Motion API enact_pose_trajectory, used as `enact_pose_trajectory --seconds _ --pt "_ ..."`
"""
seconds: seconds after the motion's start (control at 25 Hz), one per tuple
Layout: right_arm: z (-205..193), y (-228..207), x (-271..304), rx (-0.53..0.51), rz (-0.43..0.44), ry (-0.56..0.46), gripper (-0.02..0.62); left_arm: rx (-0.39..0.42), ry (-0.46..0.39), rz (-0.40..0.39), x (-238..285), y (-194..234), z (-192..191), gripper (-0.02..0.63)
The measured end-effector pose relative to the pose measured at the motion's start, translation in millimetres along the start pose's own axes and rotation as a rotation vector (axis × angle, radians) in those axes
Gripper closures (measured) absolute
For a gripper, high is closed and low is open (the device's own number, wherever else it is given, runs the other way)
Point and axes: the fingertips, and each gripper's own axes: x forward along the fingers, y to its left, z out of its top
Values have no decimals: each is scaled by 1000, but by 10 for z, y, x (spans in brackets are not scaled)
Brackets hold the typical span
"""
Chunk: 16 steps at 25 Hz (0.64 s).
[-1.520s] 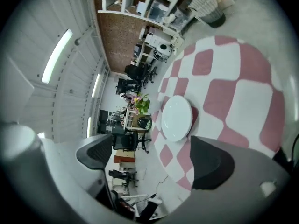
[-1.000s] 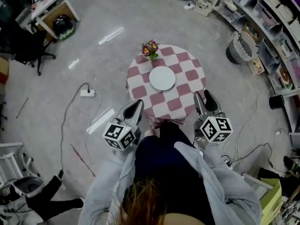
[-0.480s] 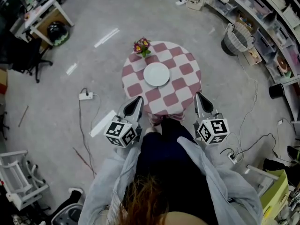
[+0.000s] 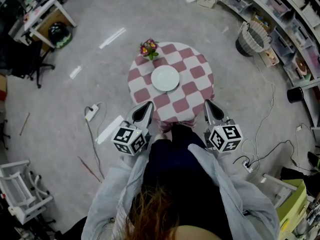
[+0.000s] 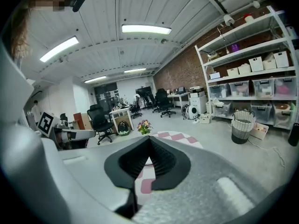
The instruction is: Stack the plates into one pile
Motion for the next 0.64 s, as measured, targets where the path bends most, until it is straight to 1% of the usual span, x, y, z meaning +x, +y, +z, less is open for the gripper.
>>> enact_pose_trajectory --seconds 0.32,0.64 --pt "-64 20 47 34 10 10 594 -13 19 6 -4 25 -39 594" --pt "-136 39 61 39 8 34 594 -15 34 2 2 30 -68 594"
